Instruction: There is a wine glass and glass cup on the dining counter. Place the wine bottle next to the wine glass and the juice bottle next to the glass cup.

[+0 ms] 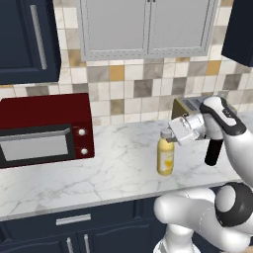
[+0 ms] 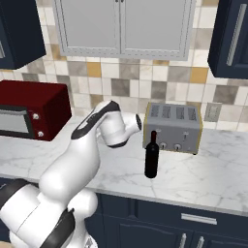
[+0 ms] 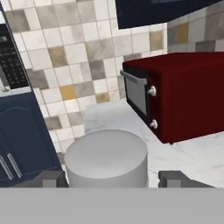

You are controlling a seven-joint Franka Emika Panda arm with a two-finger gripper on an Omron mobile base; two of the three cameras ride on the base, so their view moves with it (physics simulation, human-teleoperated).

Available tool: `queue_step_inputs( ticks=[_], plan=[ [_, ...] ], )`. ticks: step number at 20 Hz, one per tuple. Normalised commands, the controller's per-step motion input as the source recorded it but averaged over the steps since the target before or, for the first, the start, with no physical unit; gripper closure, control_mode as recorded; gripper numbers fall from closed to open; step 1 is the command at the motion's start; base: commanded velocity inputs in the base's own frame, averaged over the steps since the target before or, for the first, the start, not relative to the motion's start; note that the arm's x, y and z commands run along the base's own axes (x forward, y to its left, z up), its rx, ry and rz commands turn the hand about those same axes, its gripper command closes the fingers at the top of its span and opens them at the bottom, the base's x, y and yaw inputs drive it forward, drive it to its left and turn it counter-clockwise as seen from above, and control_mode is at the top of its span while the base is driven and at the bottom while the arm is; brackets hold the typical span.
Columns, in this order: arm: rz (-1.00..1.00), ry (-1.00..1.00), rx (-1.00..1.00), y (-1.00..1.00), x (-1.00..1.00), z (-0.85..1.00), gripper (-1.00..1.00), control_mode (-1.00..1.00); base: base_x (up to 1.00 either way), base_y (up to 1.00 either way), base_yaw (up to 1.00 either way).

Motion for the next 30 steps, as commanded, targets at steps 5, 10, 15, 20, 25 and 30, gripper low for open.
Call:
queue_step_inputs(
  ticks=[5, 10, 15, 20, 25, 30],
  plan=[
    [-0.01, -0.09, 0.0, 0.07, -0.32, 0.49, 1.0, -1.0, 0.0, 0.0, 0.0],
    [-0.05, -0.14, 0.0, 0.01, -0.48, 0.34, 1.0, -1.0, 0.0, 0.0, 0.0],
    [-0.13, -0.13, 0.04, 0.0, -0.52, 0.21, 1.0, -1.0, 0.0, 0.0, 0.0],
    [-0.12, 0.01, 0.1, 0.0, -0.43, 0.24, 1.0, -1.0, 0.0, 0.0, 0.0],
    [-0.04, 0.03, 0.11, 0.0, -0.34, 0.24, 1.0, -1.0, 0.0, 0.0, 0.0],
    [0.0, 0.0, 0.0, 0.0, -0.25, 0.16, 1.0, -1.0, 0.0, 0.0, 0.0]
  ],
)
